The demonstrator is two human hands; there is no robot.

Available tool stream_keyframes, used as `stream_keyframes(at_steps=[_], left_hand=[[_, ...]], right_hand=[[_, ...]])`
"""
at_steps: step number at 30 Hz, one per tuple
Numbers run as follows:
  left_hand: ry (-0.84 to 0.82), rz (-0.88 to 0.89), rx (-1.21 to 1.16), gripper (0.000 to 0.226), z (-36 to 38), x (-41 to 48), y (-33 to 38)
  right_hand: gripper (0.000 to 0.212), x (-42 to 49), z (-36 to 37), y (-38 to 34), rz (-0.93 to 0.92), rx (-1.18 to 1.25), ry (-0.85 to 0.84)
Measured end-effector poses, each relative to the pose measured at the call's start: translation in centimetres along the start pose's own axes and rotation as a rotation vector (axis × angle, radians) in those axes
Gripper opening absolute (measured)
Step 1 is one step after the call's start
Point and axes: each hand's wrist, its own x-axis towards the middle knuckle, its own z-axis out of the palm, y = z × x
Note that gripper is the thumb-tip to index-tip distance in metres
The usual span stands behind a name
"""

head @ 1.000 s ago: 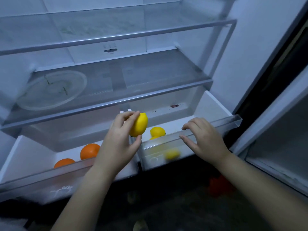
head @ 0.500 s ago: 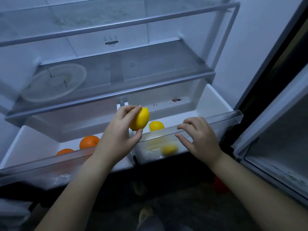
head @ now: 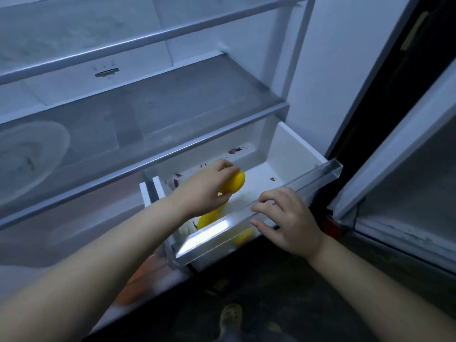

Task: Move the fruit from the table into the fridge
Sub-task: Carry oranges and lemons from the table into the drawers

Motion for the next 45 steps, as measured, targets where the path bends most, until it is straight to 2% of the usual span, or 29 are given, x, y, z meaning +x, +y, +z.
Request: stream_keyframes(at_steps=[5,9,16,25,30,35,40,45], left_hand=[[-0.135,0.046,0.021,0.056,3.4,3.8,-1.1],[-0.270,-0.023,0.005,0.058,5.6,5.4,-1.9],[-0.392,-0.059,0.003,0.057,7.9,5.7,-3.0],[-0.456,0.034,0.061,0.047,9.4,4.9,-3.1],[-0.476,0.022,0.059,0.046,9.3,4.8,-3.0],[-0.384,-0.028,0.002,0.054,6.7,4.6,-1.7],[-0.151,-0.045,0.042,0.052,2.1,2.6,0.1],[0.083,-0.155,0.165,0.049,-1.7,-1.8,3.9]], right_hand=[[0.023,-0.2,-0.3,0.0,0.014,-0.026,-0.001],[0.024,-0.6,0.3,-0.4,0.039,-0.050,0.034],[0.025,-0.8,0.8,-0.9,0.055,-0.079,0.091],[0.025,-1.1,1.8,-1.0,0.067,-0.108,0.119],[0.025,-1.2,1.9,-1.2,0.084,-0.102,0.128],[0.025,-1.1,1.6,-1.1,0.080,-0.099,0.106],[0.027,-1.2,1.0,-1.0,0.060,-0.075,0.046],[0.032,-1.3,0.4,-0.9,0.043,-0.049,0.017]])
